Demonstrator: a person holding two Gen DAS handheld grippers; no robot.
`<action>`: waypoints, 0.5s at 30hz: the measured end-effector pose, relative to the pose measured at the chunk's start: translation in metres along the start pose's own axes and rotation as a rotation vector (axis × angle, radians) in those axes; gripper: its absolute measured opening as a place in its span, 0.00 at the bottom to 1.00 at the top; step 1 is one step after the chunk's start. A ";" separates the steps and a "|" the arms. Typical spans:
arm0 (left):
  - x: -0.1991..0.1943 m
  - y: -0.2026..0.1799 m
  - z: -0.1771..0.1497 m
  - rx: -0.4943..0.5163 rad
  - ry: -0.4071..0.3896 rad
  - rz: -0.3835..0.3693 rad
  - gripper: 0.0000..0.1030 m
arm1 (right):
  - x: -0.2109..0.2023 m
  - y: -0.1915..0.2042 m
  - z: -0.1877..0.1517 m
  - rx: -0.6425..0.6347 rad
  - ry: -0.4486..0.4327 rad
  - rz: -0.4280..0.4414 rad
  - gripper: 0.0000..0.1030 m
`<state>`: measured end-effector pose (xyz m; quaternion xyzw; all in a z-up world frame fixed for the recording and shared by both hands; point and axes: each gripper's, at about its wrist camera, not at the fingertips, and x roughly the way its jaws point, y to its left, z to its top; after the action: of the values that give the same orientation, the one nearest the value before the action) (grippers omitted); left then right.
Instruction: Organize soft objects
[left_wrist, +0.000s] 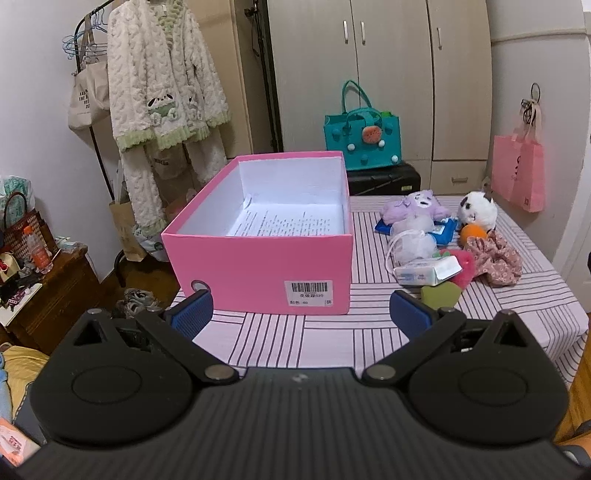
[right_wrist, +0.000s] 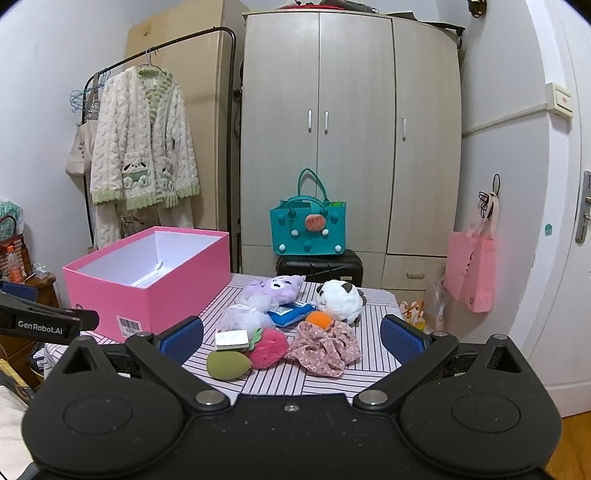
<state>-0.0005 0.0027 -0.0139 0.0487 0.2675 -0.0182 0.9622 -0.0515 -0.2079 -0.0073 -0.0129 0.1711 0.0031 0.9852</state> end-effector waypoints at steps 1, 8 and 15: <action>0.000 0.001 -0.001 -0.003 -0.010 -0.005 1.00 | 0.000 0.001 -0.001 0.000 -0.002 -0.001 1.00; -0.005 0.004 -0.010 -0.032 -0.074 -0.042 1.00 | 0.001 0.001 -0.006 -0.007 -0.012 -0.016 1.00; -0.005 0.001 -0.013 -0.022 -0.079 -0.038 1.00 | 0.002 0.001 -0.010 0.002 -0.001 -0.010 1.00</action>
<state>-0.0117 0.0054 -0.0226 0.0324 0.2303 -0.0354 0.9719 -0.0524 -0.2069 -0.0172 -0.0127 0.1705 -0.0019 0.9853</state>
